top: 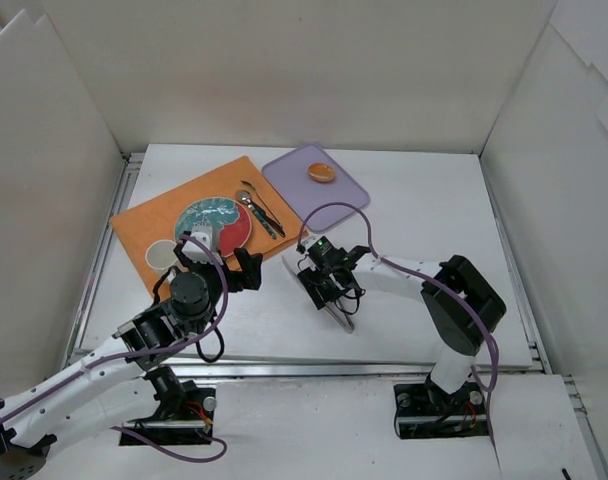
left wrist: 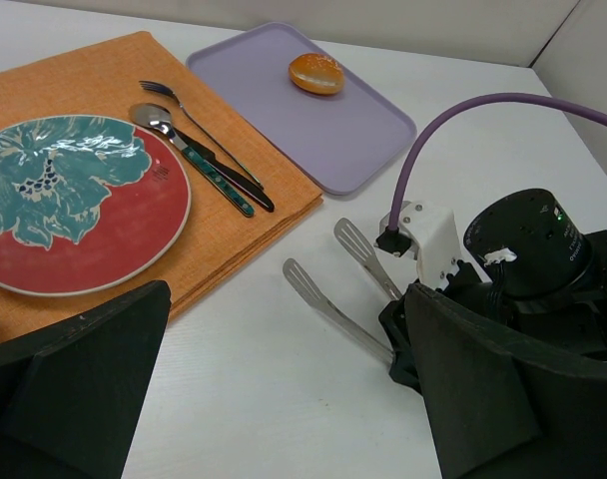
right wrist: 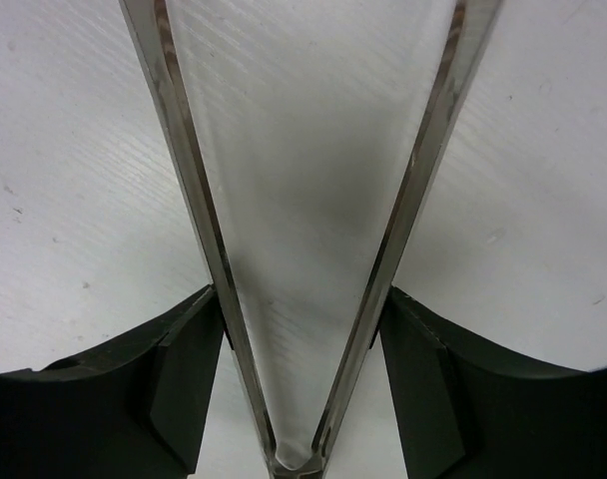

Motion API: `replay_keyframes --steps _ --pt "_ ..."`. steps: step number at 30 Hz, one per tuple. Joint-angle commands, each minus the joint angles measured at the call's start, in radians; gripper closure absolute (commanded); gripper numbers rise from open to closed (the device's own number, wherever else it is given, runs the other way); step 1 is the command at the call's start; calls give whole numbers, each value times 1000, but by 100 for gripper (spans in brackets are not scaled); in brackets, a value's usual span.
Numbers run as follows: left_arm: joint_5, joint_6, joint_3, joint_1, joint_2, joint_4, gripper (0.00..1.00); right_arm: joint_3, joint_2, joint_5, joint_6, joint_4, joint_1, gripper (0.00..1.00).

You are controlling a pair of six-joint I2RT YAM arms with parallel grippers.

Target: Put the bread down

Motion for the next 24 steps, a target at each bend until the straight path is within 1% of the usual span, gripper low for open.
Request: replay_keyframes --steps 1,2,3,7,12,16,18,24 --pt "-15 6 25 4 -4 31 0 44 -58 26 12 -70 -5 41" --pt "-17 6 22 4 -5 34 0 63 -89 67 12 -99 -8 42" --pt "-17 7 22 4 -5 34 0 63 -103 75 14 -99 -5 42" --pt "-17 7 25 4 -5 33 0 175 -149 64 23 -200 -4 43" --pt "-15 6 21 4 -9 36 0 310 -154 83 26 -306 -5 45" --pt "-14 2 19 4 -14 37 0 365 -152 75 29 -357 -5 44" --pt "-12 4 19 4 -14 37 0 415 -137 72 24 -410 -7 45" --pt "-18 1 19 4 -21 33 0 506 -124 117 24 -481 -5 46"
